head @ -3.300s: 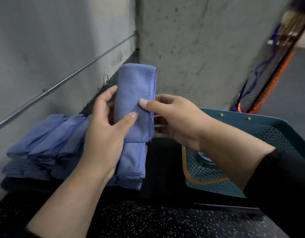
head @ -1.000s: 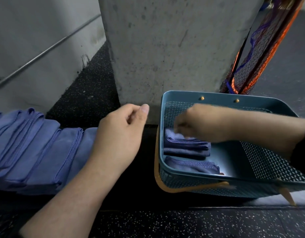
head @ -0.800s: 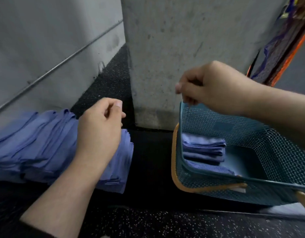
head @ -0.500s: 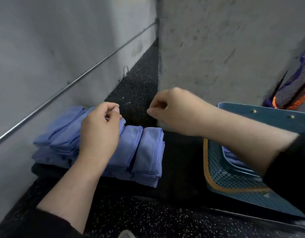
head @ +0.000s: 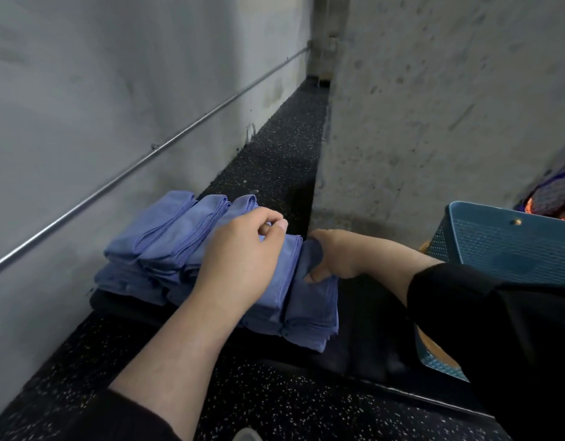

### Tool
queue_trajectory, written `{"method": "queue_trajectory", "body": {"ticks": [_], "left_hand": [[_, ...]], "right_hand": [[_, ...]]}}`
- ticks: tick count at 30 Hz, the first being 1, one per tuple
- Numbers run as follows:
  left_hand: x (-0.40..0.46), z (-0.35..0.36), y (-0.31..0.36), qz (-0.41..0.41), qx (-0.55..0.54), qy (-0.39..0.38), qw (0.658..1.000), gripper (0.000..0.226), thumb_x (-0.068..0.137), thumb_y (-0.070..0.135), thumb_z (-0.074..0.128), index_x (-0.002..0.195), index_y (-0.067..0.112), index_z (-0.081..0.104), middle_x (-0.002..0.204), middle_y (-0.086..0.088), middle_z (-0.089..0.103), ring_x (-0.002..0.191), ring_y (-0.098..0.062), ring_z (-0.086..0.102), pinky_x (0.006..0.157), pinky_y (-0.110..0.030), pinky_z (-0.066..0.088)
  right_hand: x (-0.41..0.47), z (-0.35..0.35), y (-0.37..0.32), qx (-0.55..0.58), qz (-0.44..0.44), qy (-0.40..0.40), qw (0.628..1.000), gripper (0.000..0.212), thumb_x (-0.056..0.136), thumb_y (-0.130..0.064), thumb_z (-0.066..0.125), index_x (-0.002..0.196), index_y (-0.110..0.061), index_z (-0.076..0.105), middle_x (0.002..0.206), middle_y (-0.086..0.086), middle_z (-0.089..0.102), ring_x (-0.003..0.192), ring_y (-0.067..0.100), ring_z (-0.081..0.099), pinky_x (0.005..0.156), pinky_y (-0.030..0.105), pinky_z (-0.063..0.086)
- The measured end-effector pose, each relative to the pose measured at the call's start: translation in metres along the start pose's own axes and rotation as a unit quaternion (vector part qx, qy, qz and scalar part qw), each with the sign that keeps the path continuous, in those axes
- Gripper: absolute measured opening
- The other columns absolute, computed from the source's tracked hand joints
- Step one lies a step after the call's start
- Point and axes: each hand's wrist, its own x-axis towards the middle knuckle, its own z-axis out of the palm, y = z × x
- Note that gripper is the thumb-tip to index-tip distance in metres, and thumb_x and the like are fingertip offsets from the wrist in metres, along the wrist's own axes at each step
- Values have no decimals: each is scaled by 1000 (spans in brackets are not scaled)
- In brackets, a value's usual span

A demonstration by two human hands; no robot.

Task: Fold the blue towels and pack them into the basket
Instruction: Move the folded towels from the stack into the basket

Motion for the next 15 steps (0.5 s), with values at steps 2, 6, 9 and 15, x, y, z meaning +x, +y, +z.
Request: {"method": "queue_trajectory", "body": {"ticks": [2, 6, 9, 15], "left_hand": [[0, 0, 2, 7, -7, 1, 1000, 12, 98, 32, 60, 98, 29, 71, 79, 11, 68, 79, -13, 68, 77, -34, 52], [0, 1, 7, 2, -20, -1, 1000, 11, 98, 32, 60, 97, 29, 71, 74, 11, 67, 76, -9, 66, 68, -21, 45], [-1, 3, 11, 5, -15, -3, 1000, 11, 98, 33, 60, 99, 30, 71, 73, 13, 66, 70, 0, 60, 59, -11, 40], [-5, 9, 18, -5, -29, -44, 999, 23, 95, 41, 65, 114, 30, 68, 86, 16, 66, 82, 6, 61, 75, -9, 44]], "right_hand": [[2, 0, -2, -13, -2, 12, 1000, 80, 72, -45, 85, 136, -15, 47, 131, 7, 57, 117, 29, 55, 100, 42, 47], [1, -2, -4, -29, 16, 56, 998, 65, 70, -50, 84, 118, -17, 56, 119, 4, 61, 109, 28, 58, 95, 42, 49], [-11, -14, -6, 24, 16, 89, 996, 42, 77, -40, 82, 104, -14, 63, 101, 6, 64, 92, 24, 61, 72, 31, 50], [-56, -38, -6, 136, -43, 205, 968, 19, 79, -30, 78, 82, -18, 63, 71, -3, 57, 64, 11, 54, 51, 26, 39]]}}
